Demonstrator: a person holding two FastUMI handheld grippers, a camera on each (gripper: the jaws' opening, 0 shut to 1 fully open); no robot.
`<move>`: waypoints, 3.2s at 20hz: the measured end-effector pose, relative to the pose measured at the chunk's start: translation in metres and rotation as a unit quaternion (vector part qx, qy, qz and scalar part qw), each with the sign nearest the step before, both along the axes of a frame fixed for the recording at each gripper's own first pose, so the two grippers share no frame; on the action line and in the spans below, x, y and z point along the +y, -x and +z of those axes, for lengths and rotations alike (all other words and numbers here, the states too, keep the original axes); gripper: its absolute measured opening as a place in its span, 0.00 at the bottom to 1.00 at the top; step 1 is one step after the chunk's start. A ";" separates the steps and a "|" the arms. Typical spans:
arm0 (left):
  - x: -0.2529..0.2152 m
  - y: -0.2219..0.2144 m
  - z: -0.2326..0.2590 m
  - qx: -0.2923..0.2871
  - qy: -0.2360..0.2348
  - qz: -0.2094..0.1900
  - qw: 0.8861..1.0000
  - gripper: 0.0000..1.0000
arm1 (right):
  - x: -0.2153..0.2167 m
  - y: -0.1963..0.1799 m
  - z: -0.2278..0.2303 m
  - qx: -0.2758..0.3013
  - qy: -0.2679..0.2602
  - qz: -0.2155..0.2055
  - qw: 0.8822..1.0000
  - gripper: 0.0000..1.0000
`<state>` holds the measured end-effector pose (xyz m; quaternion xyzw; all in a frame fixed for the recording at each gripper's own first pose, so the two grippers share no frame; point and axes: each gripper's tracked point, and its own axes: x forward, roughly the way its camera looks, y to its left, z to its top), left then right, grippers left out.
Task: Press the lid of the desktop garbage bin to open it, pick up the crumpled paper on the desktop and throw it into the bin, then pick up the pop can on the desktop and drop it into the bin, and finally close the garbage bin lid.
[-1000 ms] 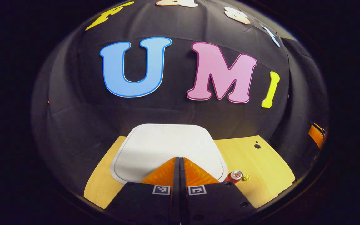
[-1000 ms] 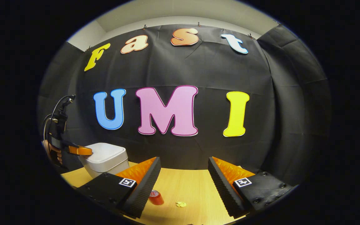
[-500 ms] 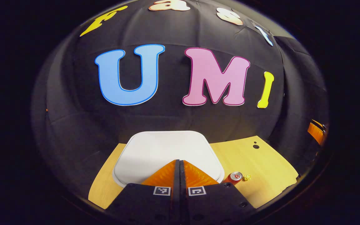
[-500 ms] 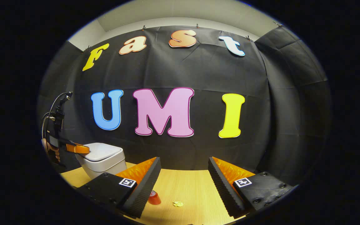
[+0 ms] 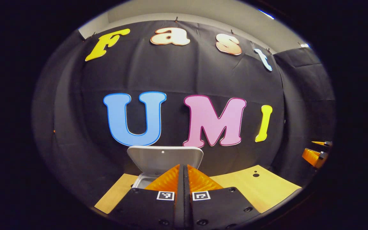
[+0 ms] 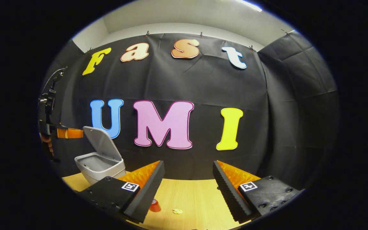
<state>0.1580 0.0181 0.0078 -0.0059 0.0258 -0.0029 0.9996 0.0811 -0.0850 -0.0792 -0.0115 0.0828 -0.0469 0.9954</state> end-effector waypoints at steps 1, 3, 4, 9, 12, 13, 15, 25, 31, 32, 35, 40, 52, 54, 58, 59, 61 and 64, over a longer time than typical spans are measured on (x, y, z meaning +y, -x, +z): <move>-0.007 0.010 0.008 -0.011 0.008 -0.005 1.000 0.07 | 0.001 0.002 0.001 0.001 0.002 -0.002 1.000 0.98; -0.023 0.032 0.019 -0.024 0.025 -0.015 0.999 0.07 | 0.001 0.008 0.002 0.006 0.007 -0.006 1.000 0.98; -0.028 0.045 0.022 -0.029 0.034 -0.018 0.999 0.08 | 0.002 0.011 0.002 0.009 0.010 -0.008 1.000 0.98; -0.052 0.084 0.022 -0.040 0.086 -0.034 0.995 0.55 | 0.003 0.018 -0.009 0.035 0.027 -0.006 0.999 0.98; -0.045 0.096 0.011 -0.048 0.095 -0.022 0.994 0.95 | 0.017 0.015 -0.032 0.065 0.024 0.028 0.997 0.98; -0.046 0.097 0.003 -0.044 0.100 -0.024 0.994 0.94 | 0.019 0.012 -0.041 0.077 0.027 0.035 0.996 0.98; -0.042 0.100 -0.009 -0.031 0.095 -0.020 0.995 0.95 | 0.018 0.004 -0.066 0.105 0.035 0.042 0.993 0.97; -0.025 0.116 -0.077 0.037 0.042 0.030 0.998 0.95 | 0.024 -0.032 -0.256 0.332 -0.011 0.069 0.941 0.97; -0.012 0.108 -0.094 0.068 0.031 0.080 0.994 0.95 | 0.018 -0.042 -0.345 0.421 -0.017 0.081 0.903 0.98; -0.012 0.107 -0.097 0.076 0.030 0.088 0.993 0.95 | 0.019 -0.043 -0.360 0.433 -0.017 0.086 0.897 0.98; -0.011 0.102 -0.102 0.087 0.023 0.108 0.990 0.95 | 0.024 -0.040 -0.393 0.470 -0.031 0.095 0.877 0.98; -0.020 0.097 -0.116 0.111 -0.002 0.120 0.987 0.95 | 0.025 -0.030 -0.429 0.514 -0.034 0.097 0.852 0.97; -0.044 0.084 -0.117 0.116 0.005 0.119 0.986 0.95 | 0.026 -0.014 -0.459 0.548 -0.017 0.126 0.827 0.49; -0.042 0.084 -0.116 0.112 0.004 0.120 0.986 0.95 | 0.020 -0.016 -0.448 0.538 -0.009 0.125 0.834 0.40; -0.032 0.084 -0.113 0.105 0.005 0.119 0.987 0.95 | 0.021 -0.032 -0.397 0.497 -0.040 0.116 0.859 0.40; -0.027 0.084 -0.112 0.104 0.005 0.120 0.987 0.95 | 0.025 -0.040 -0.378 0.482 -0.052 0.117 0.867 0.40; -0.018 0.084 -0.109 0.099 0.006 0.122 0.988 0.95 | 0.031 -0.055 -0.340 0.448 -0.061 0.130 0.883 0.40; -0.004 0.083 -0.107 0.092 0.005 0.117 0.989 0.95 | 0.040 -0.080 -0.292 0.395 -0.051 0.152 0.905 0.40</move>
